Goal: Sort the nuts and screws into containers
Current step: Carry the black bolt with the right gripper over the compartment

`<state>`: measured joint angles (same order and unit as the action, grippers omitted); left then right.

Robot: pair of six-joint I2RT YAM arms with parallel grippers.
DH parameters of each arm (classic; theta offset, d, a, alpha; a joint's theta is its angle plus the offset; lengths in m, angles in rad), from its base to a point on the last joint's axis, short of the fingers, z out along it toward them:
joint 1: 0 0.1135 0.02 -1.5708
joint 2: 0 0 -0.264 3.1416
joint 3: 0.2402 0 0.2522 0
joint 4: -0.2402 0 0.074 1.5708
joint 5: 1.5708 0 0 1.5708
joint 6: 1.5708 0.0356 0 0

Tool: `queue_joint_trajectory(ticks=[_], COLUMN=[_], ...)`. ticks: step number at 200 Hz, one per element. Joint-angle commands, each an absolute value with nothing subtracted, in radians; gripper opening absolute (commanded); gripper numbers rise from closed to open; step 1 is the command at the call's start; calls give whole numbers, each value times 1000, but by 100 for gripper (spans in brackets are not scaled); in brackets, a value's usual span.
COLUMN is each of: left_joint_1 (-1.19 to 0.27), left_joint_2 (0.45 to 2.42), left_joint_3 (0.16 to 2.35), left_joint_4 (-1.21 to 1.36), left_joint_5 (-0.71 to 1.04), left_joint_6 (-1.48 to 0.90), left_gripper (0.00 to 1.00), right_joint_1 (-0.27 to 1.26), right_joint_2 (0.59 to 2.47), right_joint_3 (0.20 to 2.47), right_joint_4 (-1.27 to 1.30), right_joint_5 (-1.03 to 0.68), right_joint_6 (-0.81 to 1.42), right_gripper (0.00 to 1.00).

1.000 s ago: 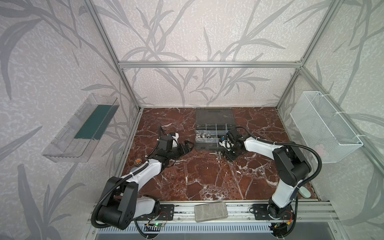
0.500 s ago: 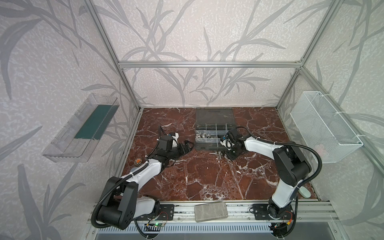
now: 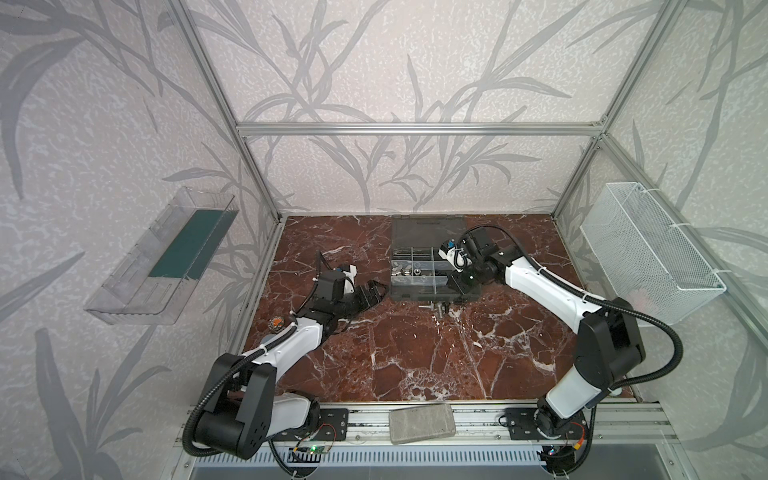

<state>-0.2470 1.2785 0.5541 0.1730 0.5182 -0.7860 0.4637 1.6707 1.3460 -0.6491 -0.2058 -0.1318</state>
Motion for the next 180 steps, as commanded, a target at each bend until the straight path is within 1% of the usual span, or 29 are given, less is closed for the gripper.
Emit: queue_joint_trajectory(ticks=[1, 47, 86, 180], left_joint_1=[-243, -240, -239, -239], left_joint_2=[1252, 1235, 1234, 1239], left_joint_3=[539, 534, 531, 543], left_joint_4=[192, 189, 190, 178], left_joint_5=[522, 518, 518, 522], left_joint_6=[-782, -782, -783, -786], left_gripper=[98, 98, 98, 98], right_joint_1=[428, 381, 367, 355], right_joint_2=[1731, 1836, 1916, 2001], right_joint_3=[1418, 1514, 1576, 1624], right_joint_4=[-709, -702, -711, -718], right_joint_5=[-163, -87, -52, 11], right_joint_6=[-135, -78, -77, -77], right_gripper=[0, 0, 0, 0])
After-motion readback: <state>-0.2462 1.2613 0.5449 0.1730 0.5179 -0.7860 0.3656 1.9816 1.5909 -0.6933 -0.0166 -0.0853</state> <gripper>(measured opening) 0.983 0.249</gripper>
